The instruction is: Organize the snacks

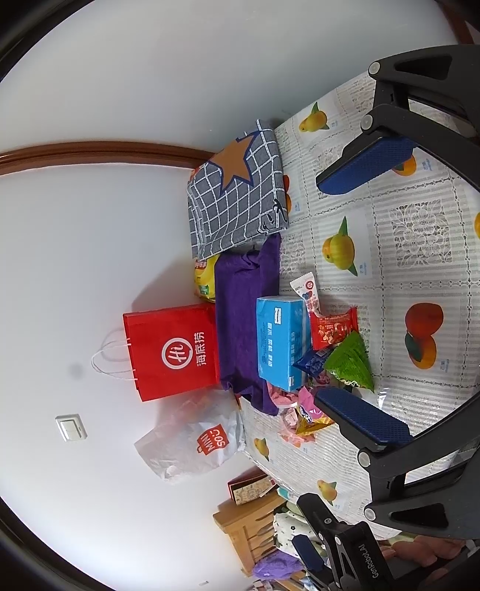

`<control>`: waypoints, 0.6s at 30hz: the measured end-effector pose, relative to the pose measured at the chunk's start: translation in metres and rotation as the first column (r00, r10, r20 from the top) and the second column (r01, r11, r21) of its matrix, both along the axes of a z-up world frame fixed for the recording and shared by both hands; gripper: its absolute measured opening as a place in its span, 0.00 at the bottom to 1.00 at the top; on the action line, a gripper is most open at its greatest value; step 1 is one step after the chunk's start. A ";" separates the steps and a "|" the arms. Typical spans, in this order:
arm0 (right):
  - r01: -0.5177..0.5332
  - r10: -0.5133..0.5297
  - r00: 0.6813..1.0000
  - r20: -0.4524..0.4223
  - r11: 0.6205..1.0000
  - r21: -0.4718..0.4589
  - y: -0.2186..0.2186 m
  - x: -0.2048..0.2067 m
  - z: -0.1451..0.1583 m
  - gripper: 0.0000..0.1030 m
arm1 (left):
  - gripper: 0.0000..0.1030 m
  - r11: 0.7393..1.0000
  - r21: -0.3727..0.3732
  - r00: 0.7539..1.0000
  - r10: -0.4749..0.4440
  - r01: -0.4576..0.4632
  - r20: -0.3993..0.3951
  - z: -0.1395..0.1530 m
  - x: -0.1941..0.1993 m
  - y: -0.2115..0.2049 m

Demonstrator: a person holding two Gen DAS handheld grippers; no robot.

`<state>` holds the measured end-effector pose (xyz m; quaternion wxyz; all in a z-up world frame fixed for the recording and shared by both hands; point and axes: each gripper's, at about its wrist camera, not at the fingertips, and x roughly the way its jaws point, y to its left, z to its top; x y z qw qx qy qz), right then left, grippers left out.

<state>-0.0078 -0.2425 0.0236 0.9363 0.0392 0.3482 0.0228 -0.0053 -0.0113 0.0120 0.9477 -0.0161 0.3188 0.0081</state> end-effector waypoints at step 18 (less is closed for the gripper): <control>-0.006 0.006 1.000 0.012 1.000 0.004 -0.001 -0.003 0.001 1.00 | 1.00 1.000 -0.004 1.000 0.001 -0.001 -0.001 0.000 0.000 0.000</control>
